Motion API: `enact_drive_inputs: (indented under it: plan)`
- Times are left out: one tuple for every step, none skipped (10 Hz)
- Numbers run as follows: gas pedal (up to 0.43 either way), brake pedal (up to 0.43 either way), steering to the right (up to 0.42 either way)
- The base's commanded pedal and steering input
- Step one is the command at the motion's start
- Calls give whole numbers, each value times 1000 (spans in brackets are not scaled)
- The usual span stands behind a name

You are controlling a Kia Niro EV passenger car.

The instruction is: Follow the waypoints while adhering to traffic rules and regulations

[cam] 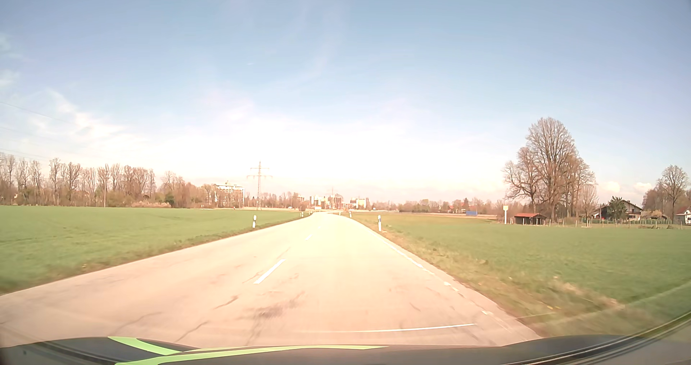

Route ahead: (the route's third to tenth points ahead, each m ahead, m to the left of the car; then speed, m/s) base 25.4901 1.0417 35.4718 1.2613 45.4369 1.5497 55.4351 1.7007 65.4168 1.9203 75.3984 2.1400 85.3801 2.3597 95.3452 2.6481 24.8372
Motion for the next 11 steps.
enact_drive_inputs:
  plan:
    - [220,0,-1]
    - [220,0,-1]
    - [220,0,-1]
    - [220,0,-1]
    - [220,0,-1]
    - [220,0,-1]
    - [220,0,-1]
    - [220,0,-1]
    - [220,0,-1]
    - [220,0,-1]
    - [220,0,-1]
